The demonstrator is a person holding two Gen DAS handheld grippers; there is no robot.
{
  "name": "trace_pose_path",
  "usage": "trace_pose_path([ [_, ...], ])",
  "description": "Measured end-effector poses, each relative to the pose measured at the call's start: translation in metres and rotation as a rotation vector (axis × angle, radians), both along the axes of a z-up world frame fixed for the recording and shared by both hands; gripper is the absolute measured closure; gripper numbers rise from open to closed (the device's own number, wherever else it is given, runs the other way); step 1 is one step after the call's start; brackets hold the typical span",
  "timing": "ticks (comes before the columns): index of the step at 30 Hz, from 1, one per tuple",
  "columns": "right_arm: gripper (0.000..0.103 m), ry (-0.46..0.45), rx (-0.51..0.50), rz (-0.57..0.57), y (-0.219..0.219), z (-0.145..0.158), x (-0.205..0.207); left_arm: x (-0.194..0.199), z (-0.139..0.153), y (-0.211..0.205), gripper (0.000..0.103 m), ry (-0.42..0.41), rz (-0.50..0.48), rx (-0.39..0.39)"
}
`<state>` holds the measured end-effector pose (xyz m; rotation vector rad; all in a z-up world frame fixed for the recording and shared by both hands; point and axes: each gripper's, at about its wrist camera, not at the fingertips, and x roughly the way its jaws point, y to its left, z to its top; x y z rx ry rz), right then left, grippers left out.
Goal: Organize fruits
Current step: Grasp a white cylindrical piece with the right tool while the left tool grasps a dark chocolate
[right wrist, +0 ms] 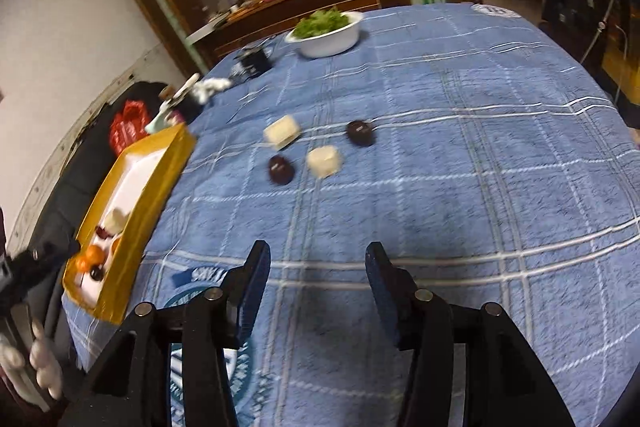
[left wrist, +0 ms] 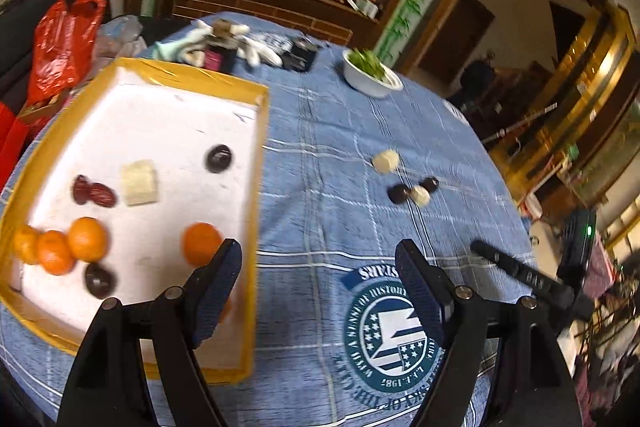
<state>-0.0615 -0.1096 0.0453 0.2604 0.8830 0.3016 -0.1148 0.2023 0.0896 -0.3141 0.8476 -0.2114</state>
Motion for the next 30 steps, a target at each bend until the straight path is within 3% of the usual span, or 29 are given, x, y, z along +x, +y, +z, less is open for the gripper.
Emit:
trace_pose_path([
  [9, 0.048, 0.031, 0.035, 0.003, 0.008, -0.013, 0.068, 0.029, -0.01, -0.049, 0.025, 0.02, -0.061, 0.066],
  [14, 0.05, 0.049, -0.007, 0.014, 0.028, -0.029, 0.102, 0.043, -0.015, -0.074, 0.025, 0.007, -0.118, 0.114],
  [17, 0.054, 0.027, -0.038, 0.028, 0.035, -0.035, 0.105, 0.054, -0.016, -0.087, 0.025, -0.014, -0.149, 0.149],
  [20, 0.071, 0.01, -0.081, 0.048, 0.039, -0.037, 0.104, 0.068, -0.019, -0.102, 0.025, -0.027, -0.175, 0.17],
  [30, 0.071, -0.029, 0.02, -0.02, 0.004, -0.016, 0.094, 0.129, -0.05, -0.155, 0.029, -0.016, -0.222, 0.196],
])
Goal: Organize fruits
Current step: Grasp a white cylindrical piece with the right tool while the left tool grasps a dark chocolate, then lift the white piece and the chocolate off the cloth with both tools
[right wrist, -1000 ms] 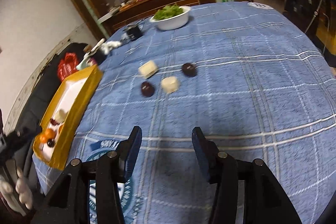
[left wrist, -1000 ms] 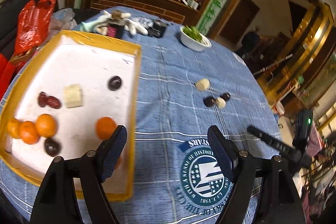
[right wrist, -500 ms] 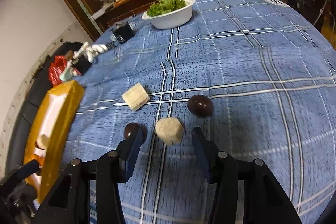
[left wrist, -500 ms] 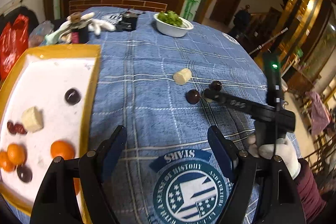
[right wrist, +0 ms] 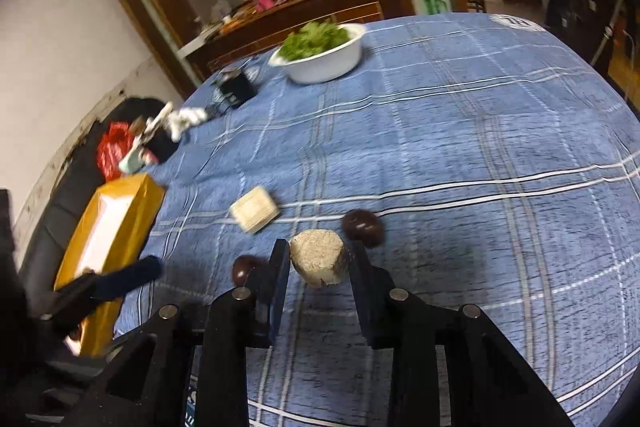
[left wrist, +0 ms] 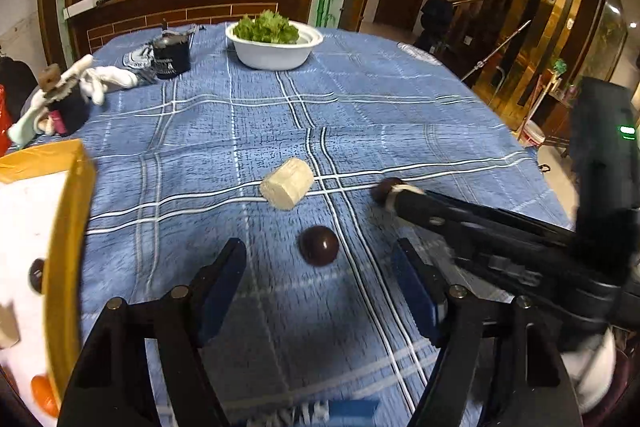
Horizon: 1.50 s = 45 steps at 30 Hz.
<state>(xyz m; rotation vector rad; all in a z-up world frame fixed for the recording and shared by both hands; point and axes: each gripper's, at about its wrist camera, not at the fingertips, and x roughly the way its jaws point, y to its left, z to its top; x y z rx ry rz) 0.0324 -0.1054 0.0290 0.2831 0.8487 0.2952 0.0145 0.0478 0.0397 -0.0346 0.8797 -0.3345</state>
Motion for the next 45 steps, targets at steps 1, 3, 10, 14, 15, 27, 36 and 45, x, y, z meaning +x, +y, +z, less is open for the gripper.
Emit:
trace_pose_path([
  [1, 0.071, 0.009, 0.017, -0.007, -0.005, -0.001, 0.002, 0.005, -0.004, -0.002, 0.029, 0.004, 0.01, 0.01],
  [3, 0.07, 0.033, 0.053, -0.016, -0.012, -0.003, 0.006, 0.013, -0.012, -0.004, 0.031, 0.02, 0.012, 0.011],
  [10, 0.07, 0.058, 0.087, -0.041, -0.018, -0.002, 0.011, 0.014, -0.023, -0.025, 0.08, -0.016, -0.04, 0.105],
  [14, 0.07, 0.044, 0.068, -0.049, -0.016, 0.0, 0.01, -0.003, -0.011, -0.02, 0.08, -0.07, -0.086, 0.045],
  [15, 0.07, 0.044, 0.064, -0.05, -0.016, 0.0, 0.011, -0.004, -0.009, -0.018, 0.08, -0.072, -0.092, 0.02],
  [27, 0.07, 0.02, 0.041, -0.034, -0.013, 0.007, 0.008, 0.008, -0.015, 0.001, 0.08, 0.039, -0.066, -0.157],
  [36, 0.07, 0.043, 0.071, -0.039, -0.014, 0.003, 0.007, 0.006, -0.012, 0.003, 0.08, 0.035, -0.064, -0.179],
  [45, 0.07, 0.028, 0.076, -0.03, -0.013, 0.008, 0.001, 0.004, -0.012, 0.002, 0.08, 0.034, -0.073, -0.177],
])
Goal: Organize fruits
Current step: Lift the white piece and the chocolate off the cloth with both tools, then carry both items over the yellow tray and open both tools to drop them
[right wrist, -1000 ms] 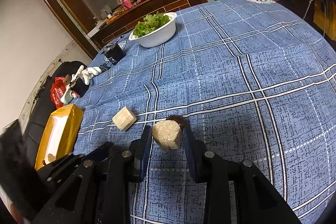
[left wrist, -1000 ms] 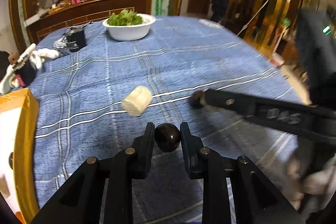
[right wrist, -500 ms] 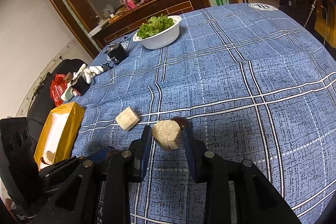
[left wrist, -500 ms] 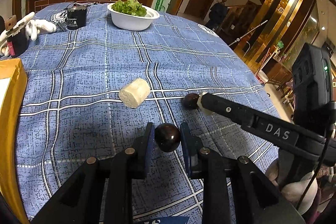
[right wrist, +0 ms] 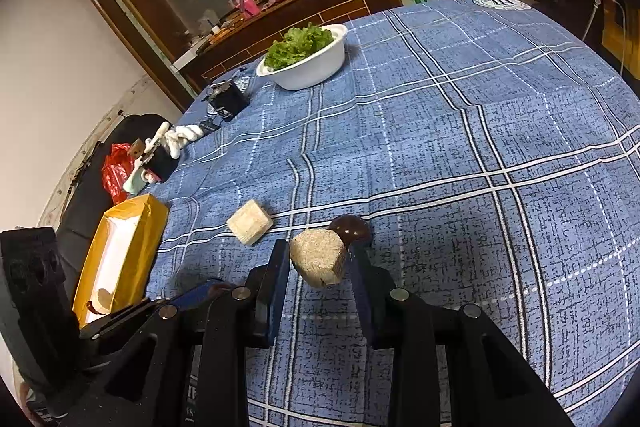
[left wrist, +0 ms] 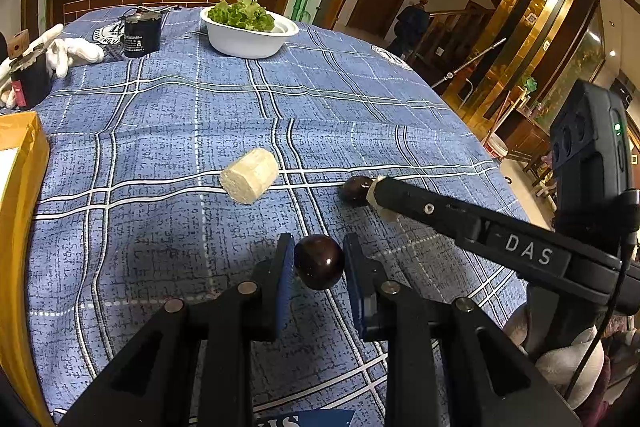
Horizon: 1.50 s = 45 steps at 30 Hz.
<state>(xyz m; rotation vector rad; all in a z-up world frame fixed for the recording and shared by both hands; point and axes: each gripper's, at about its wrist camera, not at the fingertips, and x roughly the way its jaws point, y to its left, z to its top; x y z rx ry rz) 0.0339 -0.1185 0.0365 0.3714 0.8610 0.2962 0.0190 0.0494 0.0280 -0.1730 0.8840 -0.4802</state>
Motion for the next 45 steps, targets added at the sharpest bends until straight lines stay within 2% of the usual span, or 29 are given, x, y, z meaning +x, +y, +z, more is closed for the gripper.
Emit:
trace_pose_path([
  [4, 0.07, -0.018, -0.013, -0.013, 0.0, 0.002, 0.0, -0.002, 0.005, 0.004, 0.08, -0.023, 0.01, -0.019],
  [11, 0.07, -0.039, -0.004, -0.022, -0.004, 0.007, -0.002, -0.004, 0.003, -0.004, 0.08, -0.022, -0.023, -0.007],
  [32, 0.069, -0.045, 0.026, -0.019, -0.003, 0.01, -0.003, -0.004, 0.001, -0.005, 0.08, -0.027, -0.027, 0.003],
  [36, 0.069, -0.052, 0.02, -0.016, -0.001, 0.009, -0.001, -0.006, 0.003, -0.005, 0.079, -0.061, -0.015, 0.013],
  [40, 0.069, -0.063, -0.005, -0.011, 0.003, 0.01, -0.002, -0.012, 0.011, -0.004, 0.079, -0.117, 0.032, 0.056],
  [43, 0.069, -0.079, -0.008, -0.016, 0.003, 0.011, -0.005, -0.032, 0.027, 0.008, 0.079, -0.168, 0.093, 0.073],
  [45, 0.069, -0.103, -0.022, -0.022, 0.004, 0.014, -0.008, -0.047, 0.035, 0.02, 0.079, -0.174, 0.12, 0.061],
])
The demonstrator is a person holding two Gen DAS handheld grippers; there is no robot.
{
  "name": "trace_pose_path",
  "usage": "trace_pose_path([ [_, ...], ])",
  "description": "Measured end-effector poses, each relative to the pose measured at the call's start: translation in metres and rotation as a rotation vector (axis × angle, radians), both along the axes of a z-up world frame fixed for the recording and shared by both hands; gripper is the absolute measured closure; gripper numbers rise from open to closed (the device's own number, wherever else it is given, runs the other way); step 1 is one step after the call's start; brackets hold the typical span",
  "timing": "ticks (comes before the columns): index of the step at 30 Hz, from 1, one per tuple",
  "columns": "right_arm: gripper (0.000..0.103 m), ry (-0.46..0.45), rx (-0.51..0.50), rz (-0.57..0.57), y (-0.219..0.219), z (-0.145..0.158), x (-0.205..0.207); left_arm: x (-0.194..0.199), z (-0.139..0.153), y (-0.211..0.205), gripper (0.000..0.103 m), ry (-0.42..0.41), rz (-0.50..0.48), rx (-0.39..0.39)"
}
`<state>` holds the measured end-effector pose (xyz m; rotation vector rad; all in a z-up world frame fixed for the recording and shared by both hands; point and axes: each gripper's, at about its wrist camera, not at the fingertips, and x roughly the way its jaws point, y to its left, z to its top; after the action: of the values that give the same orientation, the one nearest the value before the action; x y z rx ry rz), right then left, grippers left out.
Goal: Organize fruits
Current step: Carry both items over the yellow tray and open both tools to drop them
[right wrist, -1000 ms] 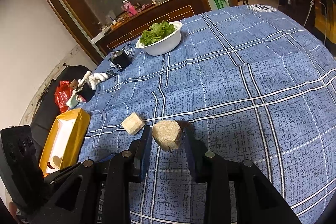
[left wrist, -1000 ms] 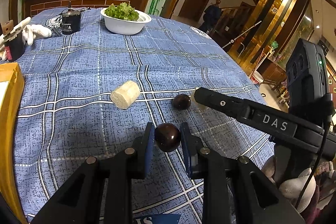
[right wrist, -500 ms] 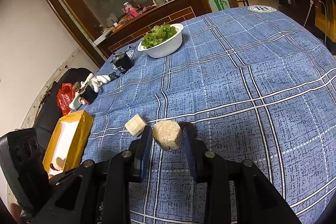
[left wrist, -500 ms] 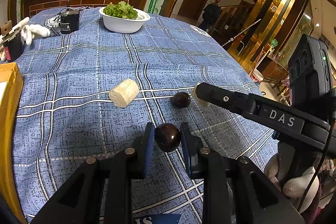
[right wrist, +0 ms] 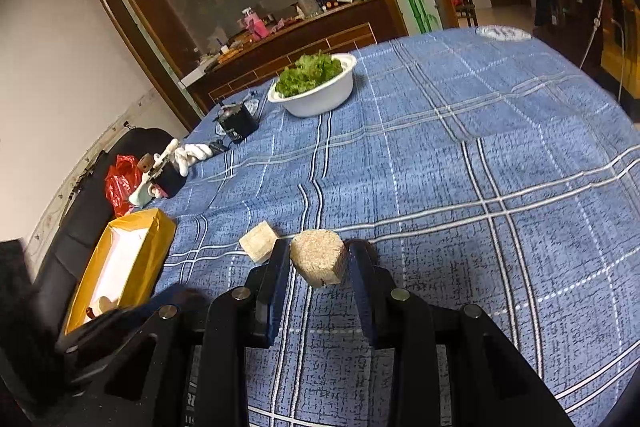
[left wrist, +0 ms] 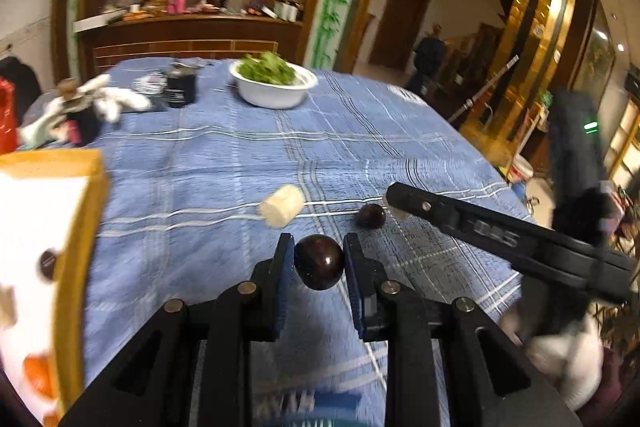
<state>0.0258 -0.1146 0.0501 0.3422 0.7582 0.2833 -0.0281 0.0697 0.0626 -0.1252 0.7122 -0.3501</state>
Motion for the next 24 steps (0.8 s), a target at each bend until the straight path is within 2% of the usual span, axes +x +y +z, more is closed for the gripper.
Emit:
trace_pose_path([
  [6, 0.069, -0.038, -0.055, 0.027, 0.02, -0.002, -0.01, -0.058, 0.026, 0.078, 0.079, -0.039, 0.145, -0.078],
  [9, 0.069, -0.029, 0.01, 0.063, 0.035, 0.006, -0.023, -0.079, 0.034, 0.134, 0.079, -0.043, 0.272, -0.086],
  [11, 0.069, -0.023, 0.085, 0.115, 0.051, 0.012, -0.036, -0.092, 0.034, 0.173, 0.079, -0.043, 0.372, -0.059],
  [14, 0.068, -0.012, 0.139, 0.245, 0.096, 0.023, -0.051, -0.107, 0.026, 0.218, 0.079, -0.02, 0.49, -0.024],
  [18, 0.068, -0.004, 0.091, 0.432, 0.176, 0.032, -0.07, -0.116, 0.004, 0.261, 0.079, 0.04, 0.584, -0.008],
  [21, 0.068, 0.016, 0.052, 0.521, 0.224, 0.027, -0.079, -0.115, -0.01, 0.28, 0.079, 0.092, 0.601, -0.04],
  [24, 0.068, 0.044, 0.011, 0.572, 0.261, 0.014, -0.082, -0.113, -0.018, 0.286, 0.079, 0.104, 0.597, -0.049],
])
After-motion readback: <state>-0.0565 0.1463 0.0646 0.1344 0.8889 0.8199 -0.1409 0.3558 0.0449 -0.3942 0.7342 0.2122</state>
